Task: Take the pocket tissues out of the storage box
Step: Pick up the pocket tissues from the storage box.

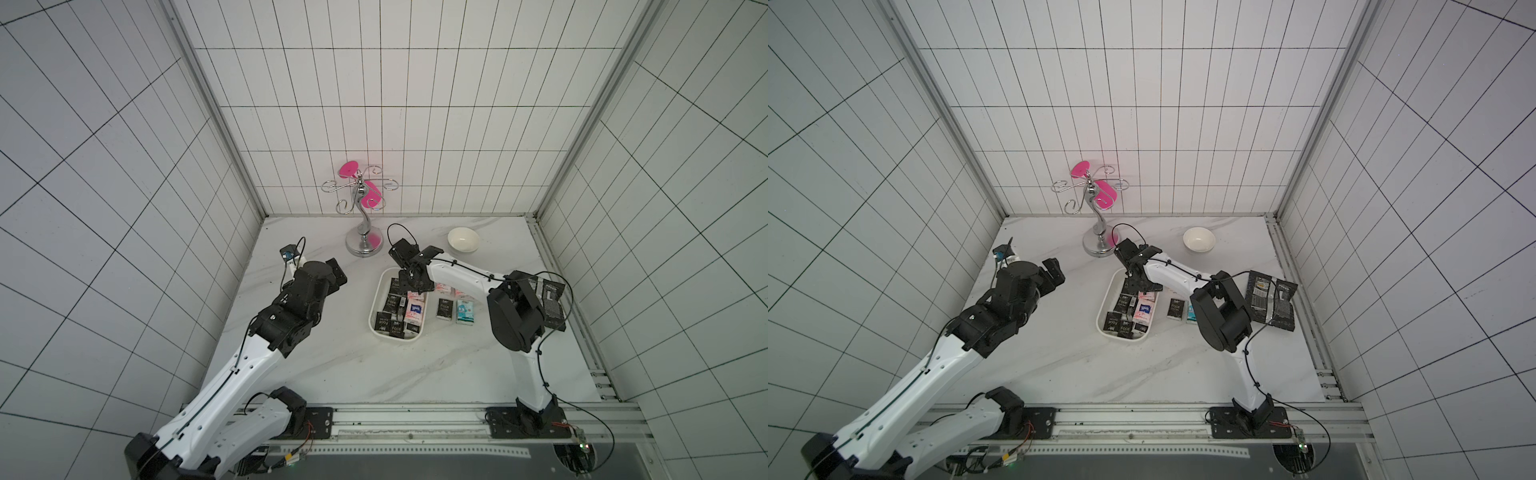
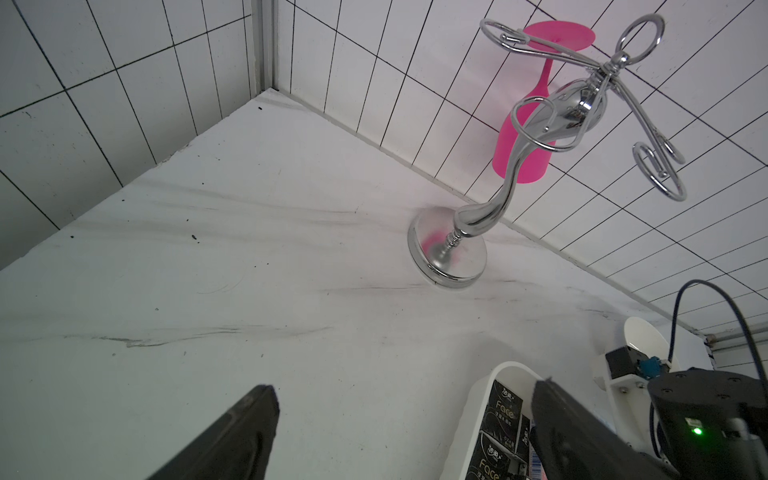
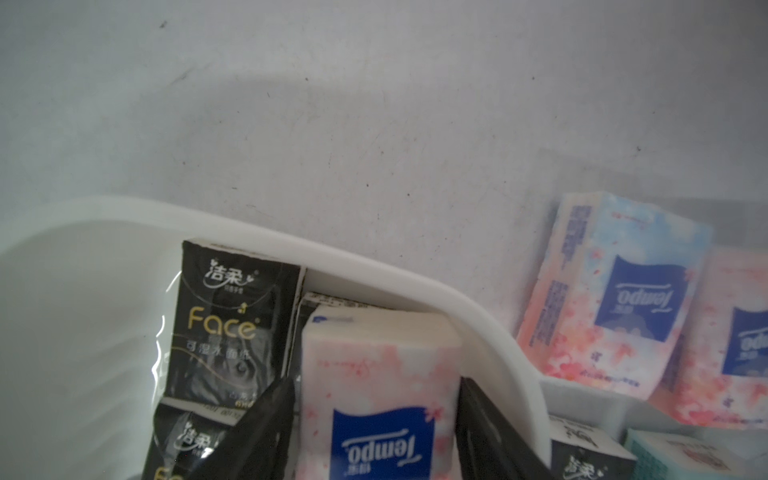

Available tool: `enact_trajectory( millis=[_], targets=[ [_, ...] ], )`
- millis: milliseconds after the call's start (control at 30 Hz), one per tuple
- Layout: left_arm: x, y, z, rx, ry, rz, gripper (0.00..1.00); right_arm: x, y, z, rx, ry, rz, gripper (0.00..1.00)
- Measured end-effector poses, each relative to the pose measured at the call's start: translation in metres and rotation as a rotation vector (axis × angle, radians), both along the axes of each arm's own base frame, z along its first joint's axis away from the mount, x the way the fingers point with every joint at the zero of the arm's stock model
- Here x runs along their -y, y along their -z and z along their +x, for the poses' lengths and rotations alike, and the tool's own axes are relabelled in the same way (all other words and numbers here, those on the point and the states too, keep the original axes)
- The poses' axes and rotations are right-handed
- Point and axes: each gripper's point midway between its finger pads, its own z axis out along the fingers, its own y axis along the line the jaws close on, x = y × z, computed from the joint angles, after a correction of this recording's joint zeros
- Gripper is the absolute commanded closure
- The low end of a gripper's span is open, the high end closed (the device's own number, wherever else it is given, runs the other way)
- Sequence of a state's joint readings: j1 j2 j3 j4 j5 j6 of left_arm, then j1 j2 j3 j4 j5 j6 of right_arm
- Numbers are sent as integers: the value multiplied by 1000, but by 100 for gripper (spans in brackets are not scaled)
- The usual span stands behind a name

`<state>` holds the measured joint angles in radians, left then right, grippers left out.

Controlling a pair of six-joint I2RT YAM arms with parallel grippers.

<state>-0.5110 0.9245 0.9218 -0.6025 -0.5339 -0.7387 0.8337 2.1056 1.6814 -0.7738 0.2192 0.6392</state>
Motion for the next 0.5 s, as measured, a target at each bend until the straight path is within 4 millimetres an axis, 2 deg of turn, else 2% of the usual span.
enact_trajectory(
  millis=[267, 500],
  targets=[
    [-1, -1, -1, 5, 2, 2, 2, -8, 1, -1, -11, 0, 40, 48],
    [-1, -1, -1, 5, 2, 2, 2, -20, 0, -4, -7, -22, 70, 50]
  ],
)
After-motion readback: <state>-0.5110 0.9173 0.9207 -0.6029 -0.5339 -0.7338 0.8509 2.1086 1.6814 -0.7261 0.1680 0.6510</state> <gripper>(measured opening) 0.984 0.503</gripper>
